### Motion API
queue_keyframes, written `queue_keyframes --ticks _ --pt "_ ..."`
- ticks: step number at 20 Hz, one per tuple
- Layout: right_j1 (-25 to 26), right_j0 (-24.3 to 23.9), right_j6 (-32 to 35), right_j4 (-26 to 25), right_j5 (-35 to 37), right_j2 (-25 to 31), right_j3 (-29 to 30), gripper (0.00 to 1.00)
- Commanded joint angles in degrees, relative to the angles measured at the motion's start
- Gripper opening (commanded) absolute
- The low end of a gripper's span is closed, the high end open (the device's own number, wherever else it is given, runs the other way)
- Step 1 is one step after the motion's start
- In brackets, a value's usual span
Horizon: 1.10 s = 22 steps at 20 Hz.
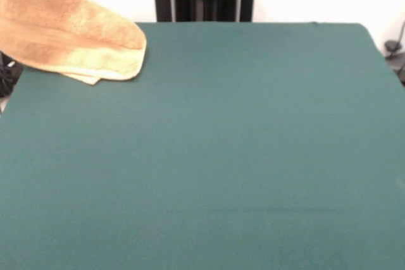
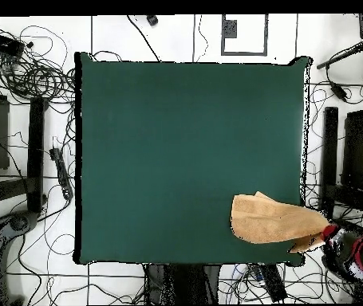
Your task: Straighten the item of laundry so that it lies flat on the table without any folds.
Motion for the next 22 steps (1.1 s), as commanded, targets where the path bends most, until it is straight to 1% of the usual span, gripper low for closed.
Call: queue_keyframes --ticks 1,5,19,22 --pt "1.58 1.11 -14.32 -3.61 4.96 10.06 -2.12 0.0" --pt "2.04 0.97 -13.11 -4.69 4.16 10.59 -1.99 0.0" --pt "2.66 0.18 -10.75 -5.76 3.82 12.53 -1.48 0.0" --pt "3.33 0.51 -10.17 -6.27 4.18 12.54 -2.38 0.0"
